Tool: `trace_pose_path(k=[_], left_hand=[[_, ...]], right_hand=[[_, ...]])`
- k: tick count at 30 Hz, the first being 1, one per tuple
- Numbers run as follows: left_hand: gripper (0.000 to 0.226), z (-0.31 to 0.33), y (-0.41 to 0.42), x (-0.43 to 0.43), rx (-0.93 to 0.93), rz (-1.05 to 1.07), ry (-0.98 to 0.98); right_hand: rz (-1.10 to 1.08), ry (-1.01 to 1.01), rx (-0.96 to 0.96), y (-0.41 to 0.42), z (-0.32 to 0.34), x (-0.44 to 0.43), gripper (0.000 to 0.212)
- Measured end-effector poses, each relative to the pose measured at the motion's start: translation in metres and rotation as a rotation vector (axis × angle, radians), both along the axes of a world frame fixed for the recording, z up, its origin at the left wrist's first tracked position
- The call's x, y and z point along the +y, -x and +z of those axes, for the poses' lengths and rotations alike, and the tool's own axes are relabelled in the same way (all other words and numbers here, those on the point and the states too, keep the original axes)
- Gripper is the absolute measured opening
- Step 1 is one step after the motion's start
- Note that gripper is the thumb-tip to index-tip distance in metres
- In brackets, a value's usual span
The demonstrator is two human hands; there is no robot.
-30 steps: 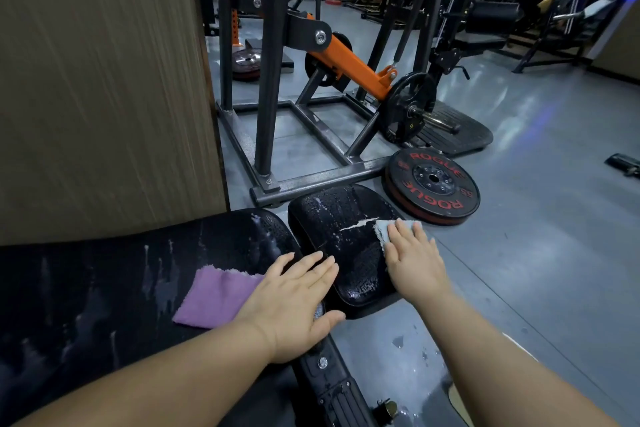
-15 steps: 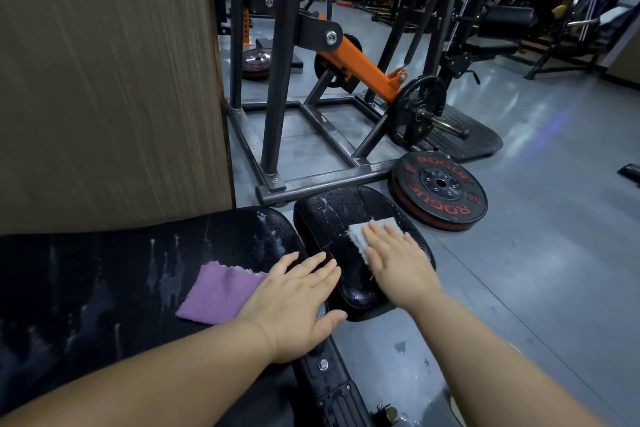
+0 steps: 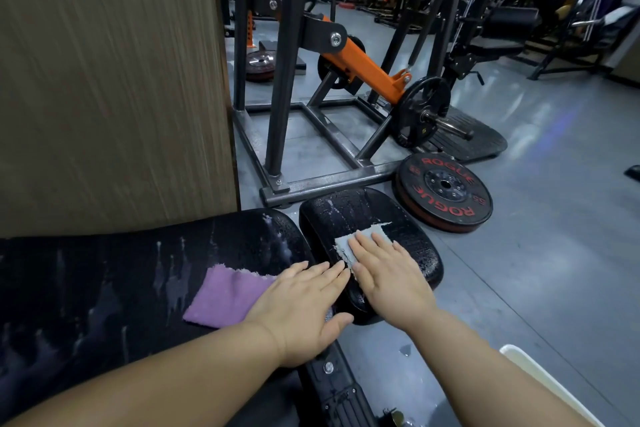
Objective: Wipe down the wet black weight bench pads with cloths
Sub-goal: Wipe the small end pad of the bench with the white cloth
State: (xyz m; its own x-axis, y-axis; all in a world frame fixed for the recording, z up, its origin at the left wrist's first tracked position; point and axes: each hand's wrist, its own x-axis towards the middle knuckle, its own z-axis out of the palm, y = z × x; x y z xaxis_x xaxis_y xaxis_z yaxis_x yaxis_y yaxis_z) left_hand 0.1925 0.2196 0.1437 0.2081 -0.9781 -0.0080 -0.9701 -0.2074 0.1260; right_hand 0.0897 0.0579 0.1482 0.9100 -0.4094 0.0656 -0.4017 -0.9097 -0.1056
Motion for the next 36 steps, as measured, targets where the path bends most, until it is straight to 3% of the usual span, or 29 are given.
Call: trace_pose_path(k=[7,12,17,20,24,30,36], left_hand=[[0.086,0.000,-0.001,0.000,0.018,0.002,0.003],[0.081,0.001,-0.001,-0.001,0.007,0.006,-0.010],[0.081,0.002,-0.001,-0.001,-0.001,0.002,-0.010],[0.088,0.001,-0.001,0.000,-0.001,0.001,-0.005],[0.084,0.001,-0.001,0.000,0.004,0.009,0.001],[0.082,0.002,-0.001,0.000,0.008,0.013,-0.009],[0.085,0.001,-0.001,0.001,-0.002,0.010,-0.010]], right_hand=[[-0.210,-0.008,0.075,-0.007,0.011,-0.052,0.048],[-0.262,0.010,0.076,-0.015,0.006,-0.039,0.050],[0.001,-0.020,0.058,-0.014,0.000,0.000,0.086],[0.033,-0.036,0.057,-0.011,0.001,-0.008,0.081],[-0.101,-0.009,0.116,-0.014,0.008,-0.043,0.052],[-0.356,-0.126,0.067,-0.013,0.007,-0.073,0.049],[-0.141,0.033,0.030,0.000,-0.002,-0.010,0.061]])
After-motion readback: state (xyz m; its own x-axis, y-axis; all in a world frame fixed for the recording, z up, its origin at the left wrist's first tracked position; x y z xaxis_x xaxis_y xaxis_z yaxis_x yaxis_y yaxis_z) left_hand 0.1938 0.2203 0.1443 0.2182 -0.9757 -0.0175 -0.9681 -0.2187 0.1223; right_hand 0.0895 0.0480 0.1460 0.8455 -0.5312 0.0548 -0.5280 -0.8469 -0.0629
